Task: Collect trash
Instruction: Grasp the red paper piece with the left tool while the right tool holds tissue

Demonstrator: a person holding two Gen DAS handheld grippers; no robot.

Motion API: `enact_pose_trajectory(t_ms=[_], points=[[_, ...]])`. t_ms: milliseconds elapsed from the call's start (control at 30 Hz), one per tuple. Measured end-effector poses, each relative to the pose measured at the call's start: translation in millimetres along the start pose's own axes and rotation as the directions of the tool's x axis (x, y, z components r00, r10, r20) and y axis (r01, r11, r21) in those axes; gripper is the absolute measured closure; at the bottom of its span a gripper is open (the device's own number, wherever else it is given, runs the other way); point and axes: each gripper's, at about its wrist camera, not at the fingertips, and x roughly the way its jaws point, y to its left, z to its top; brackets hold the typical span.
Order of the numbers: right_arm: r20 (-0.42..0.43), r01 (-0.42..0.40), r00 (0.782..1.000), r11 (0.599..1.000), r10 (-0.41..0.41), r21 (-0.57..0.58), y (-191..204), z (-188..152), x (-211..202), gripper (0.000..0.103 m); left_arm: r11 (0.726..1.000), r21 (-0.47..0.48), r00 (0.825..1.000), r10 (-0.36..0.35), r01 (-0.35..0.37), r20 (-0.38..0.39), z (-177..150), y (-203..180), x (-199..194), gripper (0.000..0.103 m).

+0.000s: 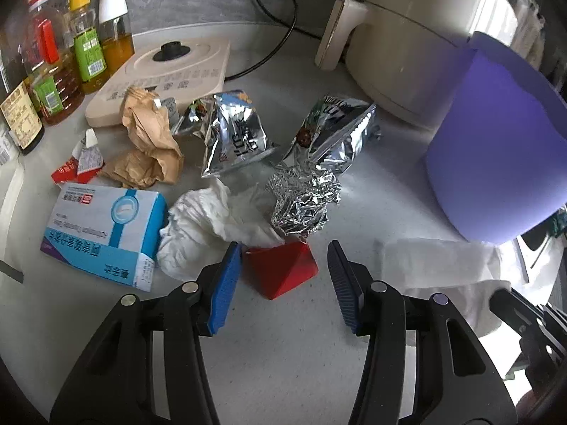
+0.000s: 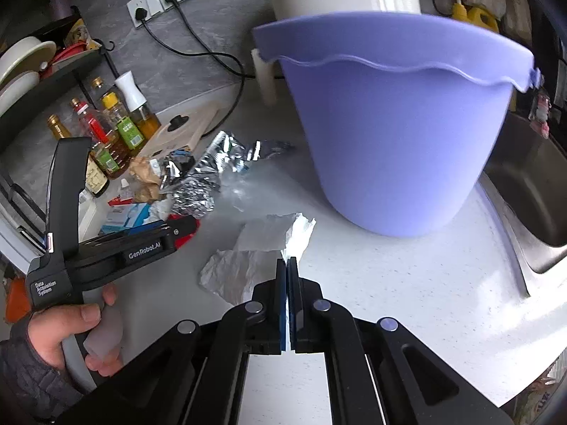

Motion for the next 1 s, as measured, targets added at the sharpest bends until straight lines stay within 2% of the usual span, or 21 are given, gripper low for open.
enact_pose_trajectory(t_ms=[100, 233, 433, 667, 1000], points=[[-0.010, 0.009, 1.000, 1.000, -0.009, 0.005, -7.3, -2.2, 1.3, 0.101, 1.000, -0.018, 1.000, 0.019, -0.019, 0.005, -0.2, -1.6, 4.4, 0.053], [-0.018, 0.015, 1.000, 1.000, -0.015, 0.005, -12.6, -3.6, 1.3, 0.101, 0.998, -0.037, 0.998, 0.054, -0.053, 0.021, -0.8, -5.6, 6.4, 0.064], [-0.002, 0.005, 1.000, 1.000, -0.005, 0.008, -13.9, -2.5, -1.6, 0.101, 0.997, -0.059, 0.999, 0.040, -0.039, 0.024, -11.7, -6.6, -2.8, 0.072], [0.023, -0.016, 1.000, 1.000, 0.016, 0.003, -7.4, -1.2, -8.6, 0.101, 0.999, -0.048, 0.999, 0.023, -0.021, 0.044, -16.3, -5.6, -22.4, 0.073], [0.140, -0.061, 0.988, 0.997, 0.069, -0.055, 14.0, 30.4, -38.9, 0.101, 0.998, -0.034, 0.986, 0.052, -0.047, 0.161, 11.7, -4.2, -64.0, 0.073]])
